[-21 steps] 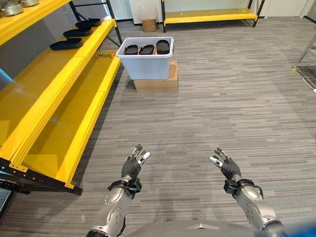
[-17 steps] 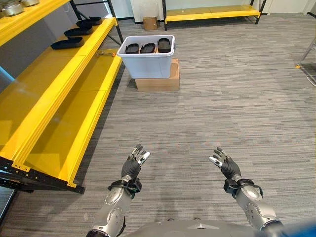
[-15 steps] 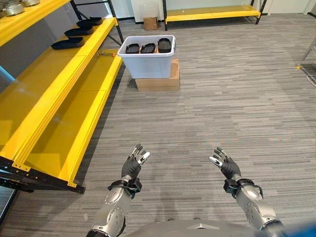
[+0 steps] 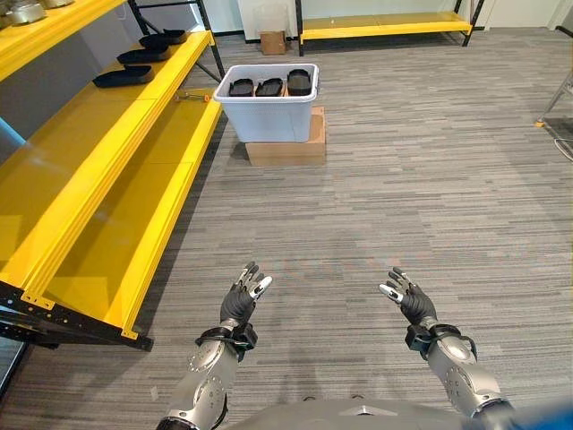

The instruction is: Move parts from the plastic box to the shelf.

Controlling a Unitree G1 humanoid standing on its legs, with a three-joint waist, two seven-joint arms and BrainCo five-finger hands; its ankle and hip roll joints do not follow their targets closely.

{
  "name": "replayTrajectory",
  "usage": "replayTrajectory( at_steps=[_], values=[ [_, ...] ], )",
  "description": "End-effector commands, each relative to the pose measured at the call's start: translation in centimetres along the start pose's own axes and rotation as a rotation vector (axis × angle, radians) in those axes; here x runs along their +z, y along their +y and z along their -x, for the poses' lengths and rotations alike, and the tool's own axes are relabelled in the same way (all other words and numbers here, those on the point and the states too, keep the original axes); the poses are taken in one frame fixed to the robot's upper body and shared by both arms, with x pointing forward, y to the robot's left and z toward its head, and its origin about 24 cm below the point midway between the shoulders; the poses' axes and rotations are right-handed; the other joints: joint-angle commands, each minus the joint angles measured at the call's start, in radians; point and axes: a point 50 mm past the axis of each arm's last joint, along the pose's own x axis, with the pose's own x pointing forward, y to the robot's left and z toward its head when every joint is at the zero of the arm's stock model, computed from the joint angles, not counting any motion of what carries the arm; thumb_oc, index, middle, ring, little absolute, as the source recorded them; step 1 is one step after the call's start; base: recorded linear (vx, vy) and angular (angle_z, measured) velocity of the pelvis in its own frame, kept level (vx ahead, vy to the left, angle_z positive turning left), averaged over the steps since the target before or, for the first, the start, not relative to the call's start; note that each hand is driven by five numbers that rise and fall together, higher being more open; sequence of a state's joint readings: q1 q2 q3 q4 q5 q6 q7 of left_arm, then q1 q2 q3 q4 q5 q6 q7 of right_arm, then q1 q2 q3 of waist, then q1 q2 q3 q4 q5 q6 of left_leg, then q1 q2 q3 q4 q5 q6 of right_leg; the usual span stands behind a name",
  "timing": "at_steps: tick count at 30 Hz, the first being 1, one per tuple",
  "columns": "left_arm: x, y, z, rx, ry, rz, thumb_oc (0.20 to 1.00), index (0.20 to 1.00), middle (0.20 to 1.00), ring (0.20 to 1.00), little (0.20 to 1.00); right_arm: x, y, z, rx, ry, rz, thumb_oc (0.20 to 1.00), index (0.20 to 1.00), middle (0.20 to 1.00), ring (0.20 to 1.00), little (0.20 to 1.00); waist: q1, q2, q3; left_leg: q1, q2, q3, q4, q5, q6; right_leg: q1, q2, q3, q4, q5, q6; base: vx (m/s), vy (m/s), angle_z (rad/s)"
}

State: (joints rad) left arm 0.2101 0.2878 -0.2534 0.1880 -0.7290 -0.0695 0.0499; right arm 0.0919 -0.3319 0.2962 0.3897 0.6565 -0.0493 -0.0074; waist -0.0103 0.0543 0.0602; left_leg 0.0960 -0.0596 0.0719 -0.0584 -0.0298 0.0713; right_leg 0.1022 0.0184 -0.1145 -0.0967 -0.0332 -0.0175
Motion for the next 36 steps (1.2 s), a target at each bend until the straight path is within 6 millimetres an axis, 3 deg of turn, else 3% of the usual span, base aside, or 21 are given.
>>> replayTrajectory(
  at_steps=[1,18,25,34,36],
  values=[
    [2.3,0.0,-0.5,-0.021,-0.102,-0.038,1.0,1.0,1.0,1.0,1.0,1.3,1.4,-0.6,0.059,-0.064,-0.019,1.0,1.0,1.0,1.0,1.0,-0.004,-0.051,-0.036,-0.04,0.092,-0.018,-0.019,0.022,-0.079,0.005,-0.078,-0.016,0.019,-0.02,0.086,0.0,0.0,0.0],
    [2.5,0.2,-0.5,-0.014,-0.11,-0.04,1.0,1.0,1.0,1.0,1.0,1.5,1.5,-0.6,0.064,-0.072,-0.023,1.0,1.0,1.0,1.0,1.0,-0.004,-0.06,-0.025,-0.038,0.094,-0.022,-0.012,0.013,-0.078,0.006,-0.077,-0.02,0.027,-0.03,0.084,0.0,0.0,0.0],
    [3.3,-0.1,-0.7,-0.021,-0.141,-0.035,1.0,1.0,1.0,1.0,1.0,2.2,1.6,-1.0,0.068,-0.094,-0.013,1.0,1.0,1.0,1.0,1.0,0.005,-0.063,-0.016,-0.067,0.079,-0.029,0.04,-0.019,-0.064,-0.002,-0.094,-0.031,0.054,-0.041,0.091,0.03,0.032,0.01],
    [4.0,0.0,-0.9,-0.013,-0.164,-0.012,1.0,1.0,1.0,1.0,1.0,2.8,2.1,-1.3,0.093,-0.105,0.035,1.0,1.0,1.0,1.0,1.0,0.014,-0.042,0.002,-0.088,0.031,-0.04,0.117,-0.086,-0.011,-0.083,-0.162,-0.031,0.268,-0.074,0.133,0.04,0.158,0.04],
    [4.1,0.1,-0.9,-0.016,-0.165,-0.037,1.0,1.0,1.0,1.0,1.0,2.4,2.3,-1.1,0.1,-0.096,0.043,1.0,1.0,1.0,1.0,1.0,0.001,-0.035,0.022,-0.075,0.002,-0.055,0.12,-0.093,0.021,-0.182,-0.196,0.005,0.473,0.008,0.157,0.05,0.264,0.01]
  ],
)
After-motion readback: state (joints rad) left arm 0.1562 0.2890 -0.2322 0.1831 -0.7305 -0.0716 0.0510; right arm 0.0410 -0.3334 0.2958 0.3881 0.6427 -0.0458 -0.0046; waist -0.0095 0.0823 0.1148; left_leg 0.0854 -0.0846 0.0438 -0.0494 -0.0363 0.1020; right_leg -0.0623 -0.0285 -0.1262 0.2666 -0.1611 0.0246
